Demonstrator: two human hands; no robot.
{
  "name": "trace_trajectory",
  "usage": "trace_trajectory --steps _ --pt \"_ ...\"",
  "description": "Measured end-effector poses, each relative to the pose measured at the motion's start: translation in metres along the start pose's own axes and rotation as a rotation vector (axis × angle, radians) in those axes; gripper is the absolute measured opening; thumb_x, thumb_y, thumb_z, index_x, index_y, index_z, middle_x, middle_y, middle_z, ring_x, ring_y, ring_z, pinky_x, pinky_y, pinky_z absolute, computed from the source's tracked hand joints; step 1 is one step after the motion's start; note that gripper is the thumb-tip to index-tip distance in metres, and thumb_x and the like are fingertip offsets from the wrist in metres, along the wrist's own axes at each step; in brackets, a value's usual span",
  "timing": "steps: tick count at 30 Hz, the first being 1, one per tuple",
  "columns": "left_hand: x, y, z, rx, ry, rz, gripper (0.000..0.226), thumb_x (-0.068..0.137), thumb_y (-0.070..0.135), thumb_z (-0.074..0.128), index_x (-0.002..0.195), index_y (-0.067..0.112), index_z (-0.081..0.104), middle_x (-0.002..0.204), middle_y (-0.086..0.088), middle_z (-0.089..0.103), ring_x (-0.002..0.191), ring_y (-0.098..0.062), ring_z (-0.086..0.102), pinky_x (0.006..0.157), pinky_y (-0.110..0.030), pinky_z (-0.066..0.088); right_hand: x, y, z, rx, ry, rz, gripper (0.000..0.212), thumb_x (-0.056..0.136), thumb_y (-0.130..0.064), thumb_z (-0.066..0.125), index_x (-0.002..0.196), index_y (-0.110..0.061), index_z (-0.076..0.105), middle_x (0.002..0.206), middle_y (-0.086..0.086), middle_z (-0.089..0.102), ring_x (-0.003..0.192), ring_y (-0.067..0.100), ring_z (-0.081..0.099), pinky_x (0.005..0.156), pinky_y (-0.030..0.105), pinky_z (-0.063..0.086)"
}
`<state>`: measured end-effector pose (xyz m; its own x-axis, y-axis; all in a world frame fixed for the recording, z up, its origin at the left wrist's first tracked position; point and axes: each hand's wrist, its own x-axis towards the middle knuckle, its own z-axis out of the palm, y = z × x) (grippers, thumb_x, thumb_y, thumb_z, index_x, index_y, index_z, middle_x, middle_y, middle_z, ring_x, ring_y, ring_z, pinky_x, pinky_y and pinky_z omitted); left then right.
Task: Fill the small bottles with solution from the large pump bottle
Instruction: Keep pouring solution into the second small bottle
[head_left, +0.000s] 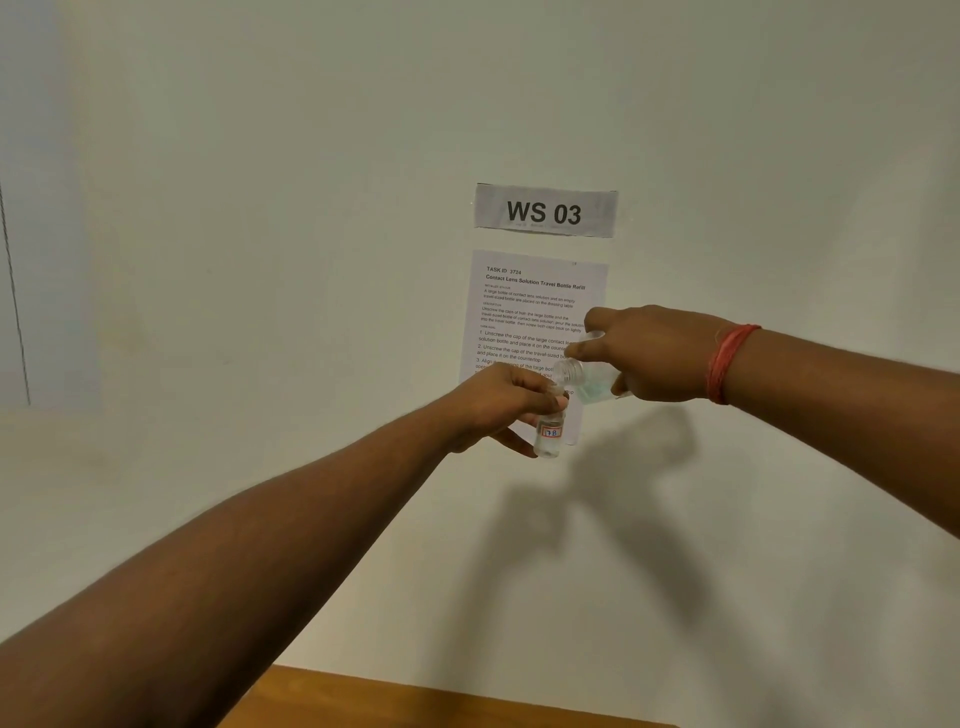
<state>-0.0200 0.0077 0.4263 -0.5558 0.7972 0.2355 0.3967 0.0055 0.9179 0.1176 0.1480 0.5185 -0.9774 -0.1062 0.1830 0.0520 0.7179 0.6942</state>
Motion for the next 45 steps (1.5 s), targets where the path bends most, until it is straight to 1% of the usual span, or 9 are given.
trace_trajectory --steps 6,11,17,25,30,34,38,45 --pt "0.0002 -0.0016 0.0004 -0.005 -0.004 -0.01 0.021 0.094 0.014 0.071 0.113 0.006 0.075 0.11 -0.008 0.076 0.102 -0.022 0.073 0.079 -0.052 0.064 0.0011 -0.0005 0.003 0.004 0.005 0.002 0.071 0.087 -0.027 0.07 0.149 -0.029 0.036 0.136 0.004 0.044 0.105 0.029 0.06 0.088 0.038 0.053" --pt "-0.0003 -0.0013 0.0005 0.003 -0.002 -0.009 0.022 0.093 0.014 0.071 0.114 0.005 0.075 0.112 -0.01 0.075 0.104 -0.025 0.072 0.081 -0.055 0.063 -0.0003 -0.0008 0.0015 0.01 0.001 0.004 0.071 0.088 -0.027 0.069 0.15 -0.029 0.035 0.137 0.003 0.043 0.107 0.028 0.06 0.089 0.035 0.052" --pt "-0.0023 0.0023 0.0014 0.011 -0.001 -0.002 0.023 0.095 0.013 0.069 0.116 0.005 0.074 0.114 -0.009 0.075 0.103 -0.023 0.072 0.078 -0.05 0.064 -0.0021 -0.0013 -0.0017 0.001 -0.004 0.005 0.07 0.089 -0.027 0.068 0.151 -0.028 0.034 0.139 0.003 0.042 0.108 0.027 0.059 0.089 0.033 0.051" --pt "-0.0034 0.0028 0.0013 0.011 0.0 0.004 0.023 0.094 0.014 0.07 0.116 0.006 0.074 0.113 -0.008 0.075 0.103 -0.023 0.072 0.076 -0.048 0.065 -0.0031 -0.002 -0.0038 0.002 -0.001 -0.001 0.07 0.088 -0.028 0.069 0.15 -0.029 0.035 0.137 0.003 0.044 0.106 0.027 0.06 0.089 0.034 0.052" --pt "-0.0037 0.0014 0.0005 -0.003 -0.002 -0.003 0.021 0.093 0.014 0.071 0.112 0.005 0.075 0.11 -0.011 0.076 0.102 -0.024 0.073 0.08 -0.054 0.063 -0.0028 -0.0029 -0.0037 -0.002 0.0 0.002 0.071 0.088 -0.027 0.069 0.15 -0.03 0.034 0.138 0.003 0.043 0.106 0.027 0.06 0.088 0.034 0.052" --pt "-0.0044 0.001 0.0007 0.01 0.005 -0.002 0.023 0.094 0.014 0.07 0.115 0.005 0.074 0.111 -0.011 0.076 0.103 -0.024 0.073 0.081 -0.055 0.063 -0.0034 -0.0026 -0.0033 -0.007 0.001 0.003 0.071 0.089 -0.028 0.069 0.15 -0.029 0.034 0.139 0.003 0.042 0.106 0.027 0.06 0.088 0.032 0.051" --pt "-0.0047 0.0009 0.0005 0.014 0.01 -0.005 0.025 0.094 0.015 0.071 0.117 0.006 0.073 0.114 -0.011 0.075 0.106 -0.026 0.072 0.082 -0.056 0.062 -0.0026 -0.0031 -0.0032 0.004 -0.002 0.002 0.071 0.088 -0.028 0.069 0.15 -0.029 0.035 0.139 0.003 0.042 0.108 0.028 0.06 0.09 0.035 0.052" --pt "-0.0055 0.0018 0.0008 0.017 0.01 -0.004 0.025 0.094 0.015 0.07 0.117 0.006 0.073 0.114 -0.01 0.074 0.105 -0.026 0.072 0.081 -0.054 0.063 -0.003 -0.0034 -0.003 0.011 0.002 0.004 0.071 0.088 -0.027 0.069 0.15 -0.029 0.035 0.14 0.004 0.042 0.11 0.028 0.059 0.091 0.035 0.052"
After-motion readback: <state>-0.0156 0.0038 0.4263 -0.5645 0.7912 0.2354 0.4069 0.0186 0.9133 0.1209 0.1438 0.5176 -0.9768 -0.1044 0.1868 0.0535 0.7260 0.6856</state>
